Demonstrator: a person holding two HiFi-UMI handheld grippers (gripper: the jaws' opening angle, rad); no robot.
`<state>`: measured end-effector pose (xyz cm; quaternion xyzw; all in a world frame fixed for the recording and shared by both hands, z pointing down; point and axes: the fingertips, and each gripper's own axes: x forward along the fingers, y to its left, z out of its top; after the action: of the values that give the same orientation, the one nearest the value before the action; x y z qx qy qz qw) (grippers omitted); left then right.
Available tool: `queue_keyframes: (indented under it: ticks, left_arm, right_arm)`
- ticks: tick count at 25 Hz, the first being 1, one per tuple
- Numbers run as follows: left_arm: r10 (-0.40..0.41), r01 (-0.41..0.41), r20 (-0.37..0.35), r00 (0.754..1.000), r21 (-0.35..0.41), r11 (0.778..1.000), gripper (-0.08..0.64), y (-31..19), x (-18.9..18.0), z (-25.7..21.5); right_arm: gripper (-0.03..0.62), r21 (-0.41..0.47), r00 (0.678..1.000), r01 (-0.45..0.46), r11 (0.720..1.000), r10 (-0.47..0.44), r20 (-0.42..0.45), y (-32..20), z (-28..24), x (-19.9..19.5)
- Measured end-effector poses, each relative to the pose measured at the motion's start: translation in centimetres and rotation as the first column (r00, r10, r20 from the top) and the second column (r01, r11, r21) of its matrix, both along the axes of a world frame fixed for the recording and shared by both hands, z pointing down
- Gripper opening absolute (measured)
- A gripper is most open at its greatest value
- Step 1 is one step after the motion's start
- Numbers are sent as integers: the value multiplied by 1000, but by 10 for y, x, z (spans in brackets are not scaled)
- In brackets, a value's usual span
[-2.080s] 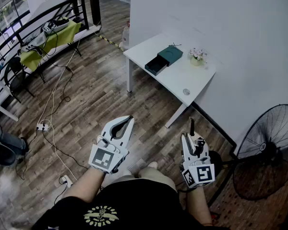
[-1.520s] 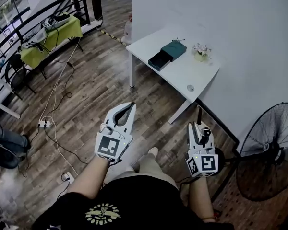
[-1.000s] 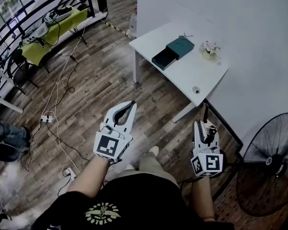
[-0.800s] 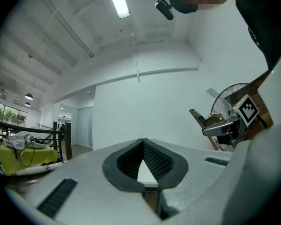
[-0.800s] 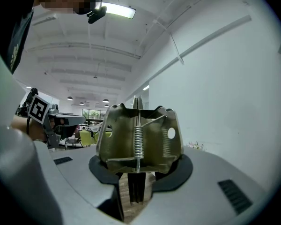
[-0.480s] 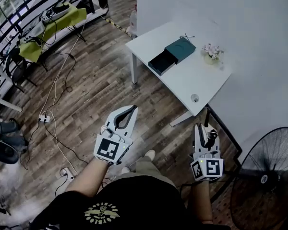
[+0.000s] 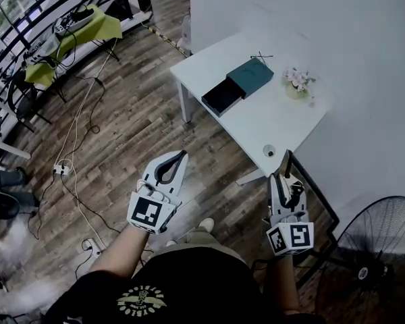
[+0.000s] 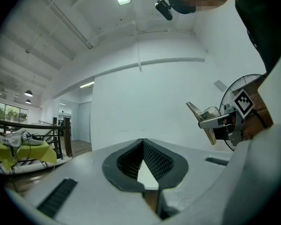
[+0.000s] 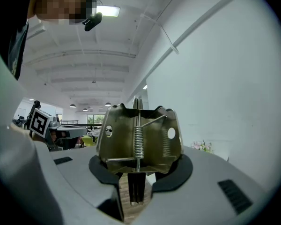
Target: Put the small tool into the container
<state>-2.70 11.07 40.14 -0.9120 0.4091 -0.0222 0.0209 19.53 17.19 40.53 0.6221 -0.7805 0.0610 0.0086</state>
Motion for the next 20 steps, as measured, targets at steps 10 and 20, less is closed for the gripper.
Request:
queue_keyframes:
  ticks: [10,20]
  left_arm:
    - [-80,80,7,997,11,997,6,-11,3,-15]
    - [-114,114,21,993,1,993,6,-17,-6,-9]
  right_arm:
    - [129,11,995,90,996,-91,41,-30,-13,16]
    - [129,10,992,87,996,-88,91,-39,-6,26]
